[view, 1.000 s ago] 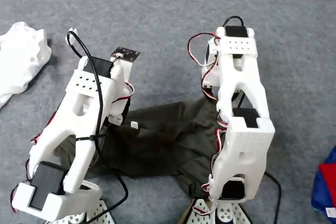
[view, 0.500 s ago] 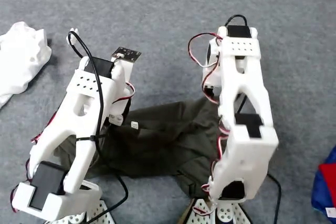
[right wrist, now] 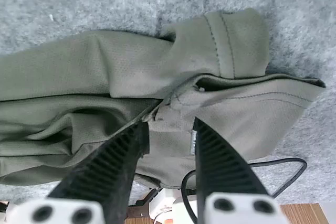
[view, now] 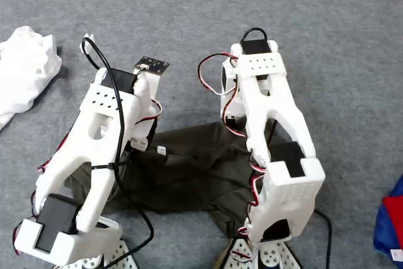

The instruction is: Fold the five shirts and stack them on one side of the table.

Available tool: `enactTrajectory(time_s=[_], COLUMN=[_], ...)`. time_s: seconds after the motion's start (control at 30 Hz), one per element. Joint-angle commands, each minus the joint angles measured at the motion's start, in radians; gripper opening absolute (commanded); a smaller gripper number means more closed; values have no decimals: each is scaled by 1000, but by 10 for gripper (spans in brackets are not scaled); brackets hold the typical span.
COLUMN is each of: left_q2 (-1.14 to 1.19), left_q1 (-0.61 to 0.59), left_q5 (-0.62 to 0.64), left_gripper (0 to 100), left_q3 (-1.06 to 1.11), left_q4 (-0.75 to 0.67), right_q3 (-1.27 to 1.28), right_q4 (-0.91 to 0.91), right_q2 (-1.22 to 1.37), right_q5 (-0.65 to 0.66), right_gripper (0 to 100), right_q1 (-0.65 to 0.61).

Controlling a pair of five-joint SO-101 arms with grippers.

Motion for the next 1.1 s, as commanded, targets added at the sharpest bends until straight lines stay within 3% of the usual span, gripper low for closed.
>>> enactTrajectory(time_s=[0.0, 0.7, 0.87, 1.07], left_q2=[2, 110, 108, 108], left_q1=[6, 6, 6, 2], left_q5=[2, -17, -17, -18], left_gripper=[19, 19, 19, 19], left_q3=[-9, -28, -28, -28], left_q4=[6, 5, 5, 5], right_q3=[-38, -119, -128, -127], right_q4=[-3, -48, -48, -44], right_q2=[5, 206, 206, 205], right_q5=[-12, -12, -5, -5], right_gripper=[146, 144, 47, 37], right_q1=[48, 73, 73, 125])
